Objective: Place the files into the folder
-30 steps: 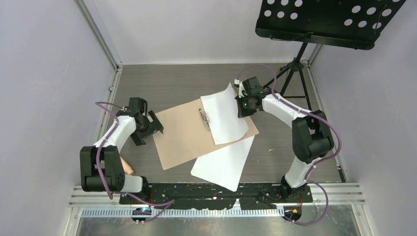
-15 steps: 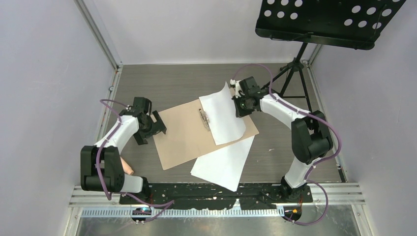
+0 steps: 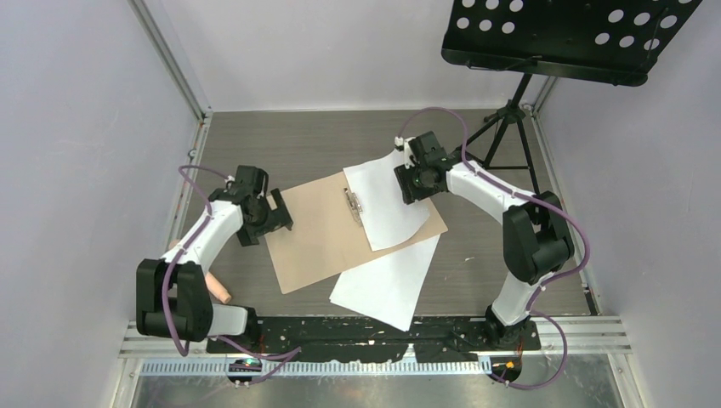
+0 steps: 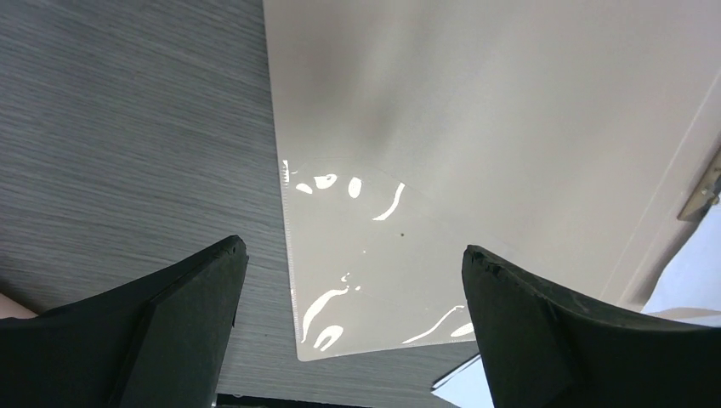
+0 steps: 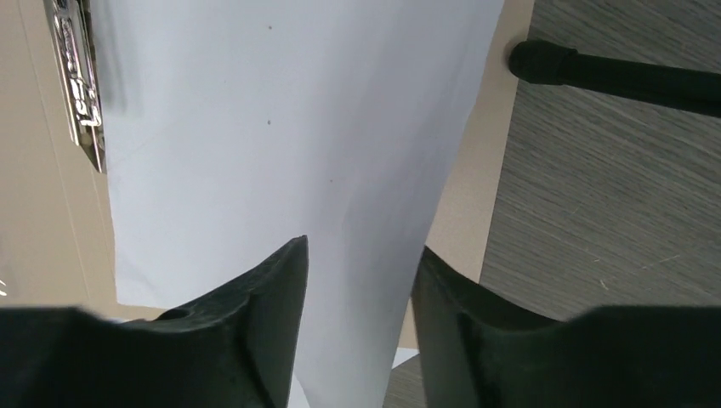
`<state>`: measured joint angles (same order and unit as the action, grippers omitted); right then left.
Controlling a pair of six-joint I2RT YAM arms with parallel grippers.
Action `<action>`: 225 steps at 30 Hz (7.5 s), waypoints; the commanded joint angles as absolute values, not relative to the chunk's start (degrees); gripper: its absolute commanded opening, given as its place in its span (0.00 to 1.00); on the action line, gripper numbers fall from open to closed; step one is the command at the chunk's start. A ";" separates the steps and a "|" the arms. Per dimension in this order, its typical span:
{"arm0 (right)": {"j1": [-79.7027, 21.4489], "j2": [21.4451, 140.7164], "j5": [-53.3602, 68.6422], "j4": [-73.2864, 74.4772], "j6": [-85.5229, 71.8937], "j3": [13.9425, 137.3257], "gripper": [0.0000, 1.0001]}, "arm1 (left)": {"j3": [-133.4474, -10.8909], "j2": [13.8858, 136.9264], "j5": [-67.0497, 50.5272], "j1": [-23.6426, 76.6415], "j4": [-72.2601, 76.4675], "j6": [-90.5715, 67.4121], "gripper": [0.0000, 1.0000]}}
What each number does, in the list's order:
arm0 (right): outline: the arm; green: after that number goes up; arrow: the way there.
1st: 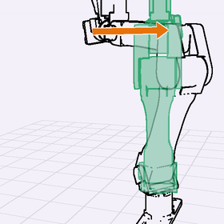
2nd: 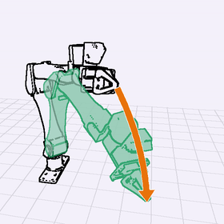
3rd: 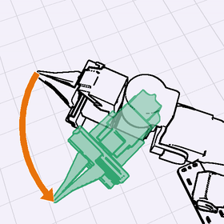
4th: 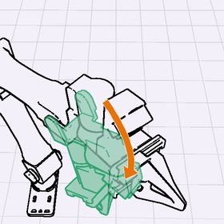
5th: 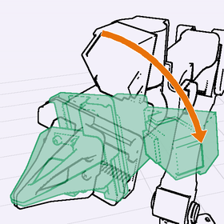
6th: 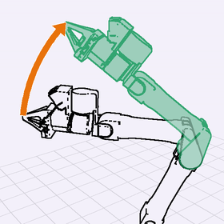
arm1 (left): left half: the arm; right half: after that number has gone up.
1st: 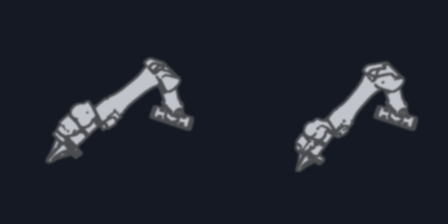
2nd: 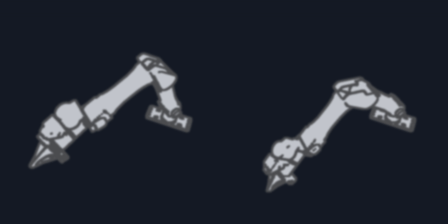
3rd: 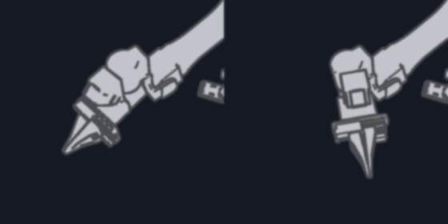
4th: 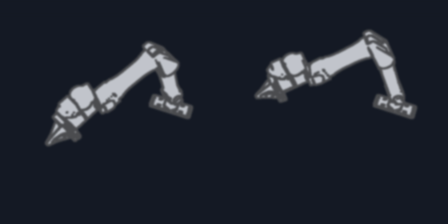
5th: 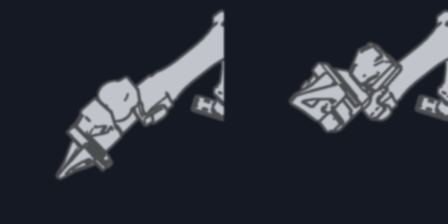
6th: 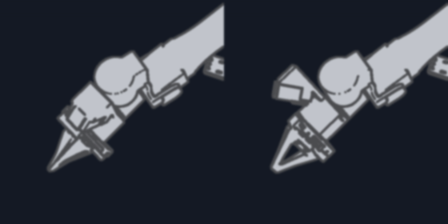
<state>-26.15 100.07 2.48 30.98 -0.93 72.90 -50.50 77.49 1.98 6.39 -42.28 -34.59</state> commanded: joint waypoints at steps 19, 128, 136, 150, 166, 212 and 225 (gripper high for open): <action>-34.41 67.96 -13.74 41.37 -27.84 55.18 0.96 | -41.11 68.96 -10.29 43.98 -36.95 -40.65 0.96; -54.69 59.73 -25.92 51.12 -28.02 79.17 0.05 | -72.63 82.62 -1.54 33.42 -43.98 -42.25 0.73; -43.31 62.23 -27.31 48.25 -23.35 76.25 0.05 | -94.63 108.25 13.54 33.34 -48.69 -40.41 0.62; -37.52 69.21 -20.83 43.12 -17.26 80.09 0.05 | -99.46 123.12 8.71 34.12 -44.99 -38.93 0.52; -36.52 69.96 -17.32 40.17 -16.24 79.90 0.05 | -86.02 114.86 4.67 36.97 -42.04 -40.15 0.23; -17.06 78.20 11.46 19.92 -29.90 52.99 0.06 | -77.41 102.66 -6.54 31.49 -38.68 -34.37 0.46; -25.29 86.19 0.43 18.90 -27.19 53.90 0.06 | -74.22 101.90 -6.42 30.40 -38.14 -33.84 0.43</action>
